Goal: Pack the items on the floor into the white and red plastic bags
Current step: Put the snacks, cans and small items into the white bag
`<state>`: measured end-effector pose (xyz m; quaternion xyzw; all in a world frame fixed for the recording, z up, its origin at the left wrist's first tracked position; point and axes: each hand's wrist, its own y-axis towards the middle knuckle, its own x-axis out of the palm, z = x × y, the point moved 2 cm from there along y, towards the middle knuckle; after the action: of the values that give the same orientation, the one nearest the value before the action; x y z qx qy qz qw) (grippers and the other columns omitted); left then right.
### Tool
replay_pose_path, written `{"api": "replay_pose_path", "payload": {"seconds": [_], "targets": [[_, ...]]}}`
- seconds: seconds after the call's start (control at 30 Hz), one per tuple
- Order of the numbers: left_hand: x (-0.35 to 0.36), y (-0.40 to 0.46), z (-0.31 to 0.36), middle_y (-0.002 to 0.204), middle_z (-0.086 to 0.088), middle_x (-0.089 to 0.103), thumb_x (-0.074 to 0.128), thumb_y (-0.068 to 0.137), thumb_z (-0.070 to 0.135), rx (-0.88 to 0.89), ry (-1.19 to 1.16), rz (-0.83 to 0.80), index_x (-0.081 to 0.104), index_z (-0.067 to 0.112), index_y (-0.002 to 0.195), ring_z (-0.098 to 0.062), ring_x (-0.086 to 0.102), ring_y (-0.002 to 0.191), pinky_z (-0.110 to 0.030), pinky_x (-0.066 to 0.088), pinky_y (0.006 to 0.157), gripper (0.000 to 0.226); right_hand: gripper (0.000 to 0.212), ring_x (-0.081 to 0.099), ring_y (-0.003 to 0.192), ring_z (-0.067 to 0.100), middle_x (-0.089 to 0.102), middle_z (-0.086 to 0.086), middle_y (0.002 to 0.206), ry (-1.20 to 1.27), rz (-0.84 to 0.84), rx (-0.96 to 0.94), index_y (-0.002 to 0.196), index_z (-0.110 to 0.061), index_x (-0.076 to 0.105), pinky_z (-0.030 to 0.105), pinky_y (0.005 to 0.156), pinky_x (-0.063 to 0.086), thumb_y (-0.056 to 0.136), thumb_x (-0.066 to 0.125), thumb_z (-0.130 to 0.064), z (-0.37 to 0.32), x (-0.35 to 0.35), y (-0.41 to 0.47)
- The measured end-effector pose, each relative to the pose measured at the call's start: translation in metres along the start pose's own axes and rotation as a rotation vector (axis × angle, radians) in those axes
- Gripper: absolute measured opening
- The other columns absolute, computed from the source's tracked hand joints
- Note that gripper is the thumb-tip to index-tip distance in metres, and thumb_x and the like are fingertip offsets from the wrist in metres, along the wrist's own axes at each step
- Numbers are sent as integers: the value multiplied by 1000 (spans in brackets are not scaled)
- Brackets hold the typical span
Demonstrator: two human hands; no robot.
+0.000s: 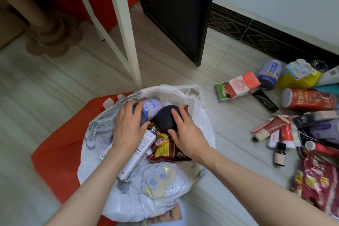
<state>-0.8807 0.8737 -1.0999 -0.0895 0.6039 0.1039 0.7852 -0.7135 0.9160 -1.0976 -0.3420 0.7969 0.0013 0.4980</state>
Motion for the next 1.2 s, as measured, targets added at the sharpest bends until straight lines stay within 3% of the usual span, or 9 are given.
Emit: {"api": "replay_pose_path", "payload": {"seconds": [0.1,0.23,0.4,0.5,0.63,0.83,0.9,1.0,1.2], "targets": [[-1,1,-3,125,-19,48,71,76,19,-44,32,-37,47,6,128,-36,46,115,-47,42,92,58,63,13,143,27,6,9,157,-49,-43,-67,147,-17,10,38,116,22,95,41,-33,5,-2,-4],[-4,-13,10,114,-19,58,69,77,15,37,94,12,59,4,111,-37,54,106,-48,45,87,37,57,15,142,22,11,7,156,-124,-16,-135,147,-17,14,32,116,10,97,36,-34,15,-15,-20],[9,-40,68,124,-16,56,43,86,23,243,-117,42,55,6,121,-29,47,119,-44,39,101,41,51,39,131,34,38,19,144,-124,41,-49,138,-8,37,41,111,26,92,46,-28,61,-39,-50],[24,-45,112,124,-14,56,40,85,21,328,-218,18,54,8,120,-26,42,121,-35,30,102,40,45,48,122,35,47,20,135,-108,91,93,131,-4,46,41,102,38,90,49,-22,107,-56,-74],[53,-47,167,122,-10,57,40,83,25,466,-265,-77,48,14,120,-25,49,117,-36,46,93,39,30,57,104,32,59,12,114,-91,236,263,117,-6,57,38,83,46,88,56,-15,166,-80,-113],[95,-28,233,105,-15,63,44,79,23,524,-298,-210,56,6,112,-29,57,98,-37,52,79,40,34,53,101,29,56,14,113,118,348,659,116,-5,53,37,83,43,88,57,-23,230,-75,-154],[106,-21,251,109,-17,61,54,79,19,542,-254,-293,56,2,115,-35,59,97,-40,54,77,40,39,53,103,27,56,13,115,154,337,688,119,-7,51,35,85,42,88,57,-28,236,-63,-155],[118,-13,276,125,-15,50,59,84,24,562,-188,-414,44,6,130,-35,47,112,-41,45,88,52,45,52,108,29,53,14,120,132,309,679,122,-4,48,32,87,41,87,58,-30,242,-52,-147],[137,5,309,117,-14,50,59,86,31,405,-215,-376,47,9,127,-32,46,106,-44,42,86,48,43,54,106,34,55,17,117,138,255,669,121,-2,46,36,84,44,87,56,-26,251,-53,-135]]}}
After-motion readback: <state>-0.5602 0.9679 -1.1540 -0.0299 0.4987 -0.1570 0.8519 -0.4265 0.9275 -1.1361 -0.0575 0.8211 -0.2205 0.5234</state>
